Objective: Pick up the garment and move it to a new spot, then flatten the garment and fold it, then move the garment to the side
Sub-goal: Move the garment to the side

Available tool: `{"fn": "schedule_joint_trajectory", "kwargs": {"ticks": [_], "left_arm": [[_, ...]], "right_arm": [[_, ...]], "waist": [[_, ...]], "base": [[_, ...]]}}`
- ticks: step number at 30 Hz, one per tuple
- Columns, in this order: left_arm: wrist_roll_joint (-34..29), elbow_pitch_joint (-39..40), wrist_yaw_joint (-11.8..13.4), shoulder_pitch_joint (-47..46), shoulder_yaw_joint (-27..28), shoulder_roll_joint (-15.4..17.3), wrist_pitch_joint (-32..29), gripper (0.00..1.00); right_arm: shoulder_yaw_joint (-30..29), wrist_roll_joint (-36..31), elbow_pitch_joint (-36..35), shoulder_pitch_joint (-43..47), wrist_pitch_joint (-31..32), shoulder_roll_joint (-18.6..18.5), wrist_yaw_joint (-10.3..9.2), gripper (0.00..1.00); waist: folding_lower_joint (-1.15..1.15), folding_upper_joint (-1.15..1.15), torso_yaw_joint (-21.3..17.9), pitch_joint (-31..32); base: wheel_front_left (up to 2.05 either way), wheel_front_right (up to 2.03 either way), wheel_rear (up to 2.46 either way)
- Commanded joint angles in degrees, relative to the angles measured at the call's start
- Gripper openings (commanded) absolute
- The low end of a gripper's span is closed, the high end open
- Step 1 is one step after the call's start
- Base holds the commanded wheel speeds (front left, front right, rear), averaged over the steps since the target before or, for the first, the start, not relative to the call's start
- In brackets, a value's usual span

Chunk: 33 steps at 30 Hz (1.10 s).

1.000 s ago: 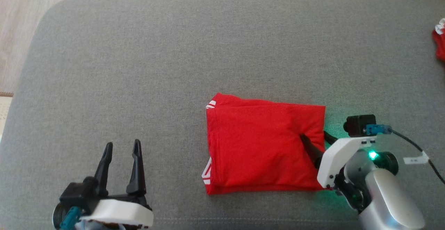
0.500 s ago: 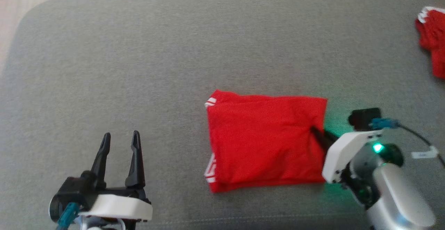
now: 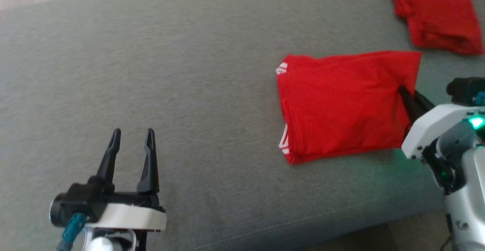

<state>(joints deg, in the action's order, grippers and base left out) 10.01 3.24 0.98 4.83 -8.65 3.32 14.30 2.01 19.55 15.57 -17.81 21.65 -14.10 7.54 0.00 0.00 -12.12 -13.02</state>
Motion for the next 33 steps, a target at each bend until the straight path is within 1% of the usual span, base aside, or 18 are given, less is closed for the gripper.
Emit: {"fn": "schedule_joint_trajectory", "kwargs": {"ticks": [1,3,4,9,15,20,25,29,33], "left_arm": [[-0.89,2.15,-0.04,-2.78,1.59,0.32,0.70,1.00],[-1.21,2.21,-0.15,-3.24,1.42,0.63,0.70,1.00],[-1.21,2.21,-0.15,-3.24,1.42,0.63,0.70,1.00],[-1.78,2.32,-0.42,-4.49,1.19,1.73,0.31,1.00],[-2.06,2.58,-0.49,-5.70,0.65,2.41,-0.57,1.00],[-1.83,2.31,-0.50,-6.17,0.35,2.50,-0.55,1.00],[-1.46,1.97,-0.23,-6.41,0.23,2.35,-0.33,1.00],[-1.03,1.38,-0.20,-6.89,-0.14,2.05,-0.05,1.00],[-0.60,0.77,-0.06,-7.25,-0.49,1.67,0.25,1.00]], "right_arm": [[0.18,-0.56,-2.85,-2.37,-0.65,-1.04,-0.05,0.00],[-0.05,-0.91,-3.27,-2.85,-0.89,-0.65,-0.05,0.00],[-0.05,-0.91,-3.27,-2.85,-0.89,-0.65,-0.05,0.00],[0.00,-1.36,-3.24,-4.08,-2.13,0.57,-0.05,0.00],[0.62,-1.81,-2.05,-5.50,-3.96,1.52,-0.05,0.00],[1.72,-2.54,-1.09,-8.25,-5.08,1.77,-0.05,0.00],[2.81,-3.95,1.02,-14.45,-4.94,2.32,-0.05,0.00],[2.20,-5.76,5.10,-21.30,-4.72,1.75,-0.05,0.00],[0.89,-9.06,10.71,-27.67,-4.85,-0.18,-0.05,0.00]], "waist": [[0.00,0.00,-4.71,-2.55],[0.00,0.00,-6.93,-3.38],[0.00,0.00,-6.93,-3.38],[0.00,0.00,-11.43,-5.15],[0.00,0.00,-13.96,-5.84],[0.00,0.00,-13.12,-5.67],[0.00,0.00,-11.15,-5.32],[0.00,0.00,-8.95,-5.02],[0.00,0.00,-6.54,-4.80]], "base": [[0.00,0.00,0.00],[0.00,0.00,0.00],[0.00,0.00,0.00],[0.00,0.00,0.00],[0.00,0.00,0.00],[0.00,0.00,0.00],[0.00,0.00,0.00],[0.00,0.00,0.00],[0.00,0.00,0.00]]}}
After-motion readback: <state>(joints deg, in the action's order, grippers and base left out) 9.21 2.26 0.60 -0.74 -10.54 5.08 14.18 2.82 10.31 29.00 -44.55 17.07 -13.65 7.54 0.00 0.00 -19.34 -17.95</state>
